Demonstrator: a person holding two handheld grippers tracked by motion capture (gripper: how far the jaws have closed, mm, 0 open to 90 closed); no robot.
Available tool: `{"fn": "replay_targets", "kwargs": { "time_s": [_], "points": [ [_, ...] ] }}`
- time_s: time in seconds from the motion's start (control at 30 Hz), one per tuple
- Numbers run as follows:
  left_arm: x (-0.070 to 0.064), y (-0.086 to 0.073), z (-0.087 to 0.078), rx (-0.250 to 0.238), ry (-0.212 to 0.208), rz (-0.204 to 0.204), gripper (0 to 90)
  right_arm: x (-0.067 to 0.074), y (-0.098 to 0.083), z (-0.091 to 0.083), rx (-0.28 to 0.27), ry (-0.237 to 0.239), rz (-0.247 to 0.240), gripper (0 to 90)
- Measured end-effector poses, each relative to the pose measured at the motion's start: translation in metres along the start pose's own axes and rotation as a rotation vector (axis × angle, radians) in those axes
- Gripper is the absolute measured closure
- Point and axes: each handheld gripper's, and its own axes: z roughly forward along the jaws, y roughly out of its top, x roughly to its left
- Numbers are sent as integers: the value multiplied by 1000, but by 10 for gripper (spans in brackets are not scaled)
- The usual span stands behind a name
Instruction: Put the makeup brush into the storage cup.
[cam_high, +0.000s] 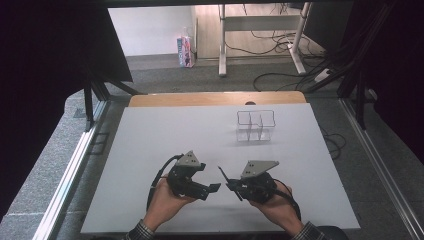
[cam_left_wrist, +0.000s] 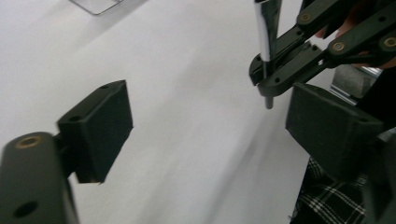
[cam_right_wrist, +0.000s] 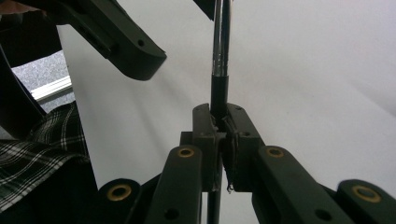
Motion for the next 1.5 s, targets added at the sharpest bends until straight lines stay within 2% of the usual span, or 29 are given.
{"fn": "replay_targets", "kwargs": {
  "time_s": [0.23,0.43,0.67,1.03,1.17,1.37,1.5],
  "points": [
    [-1,-4,-1,6,-6,11,101,-1,-2,0,4,6,5,834],
    [-1,-7,-2,10,7,7,82,-1,-3,-1,3,9,6,834],
    [-1,-12,-9,1,15,2,68,0,-3,-3,4,3,-15,834],
    [-2,-24,-19,2,75,27,36,1,-3,-9,-17,-19,-45,834],
    [1,-31,-21,7,104,23,30,1,-3,-11,-27,-25,-44,833],
    [6,-40,-25,12,105,8,14,-2,-5,-14,-40,-35,-33,833],
    [8,-46,-27,17,120,0,10,-4,-6,-16,-45,-42,-22,833]
  ]
}}
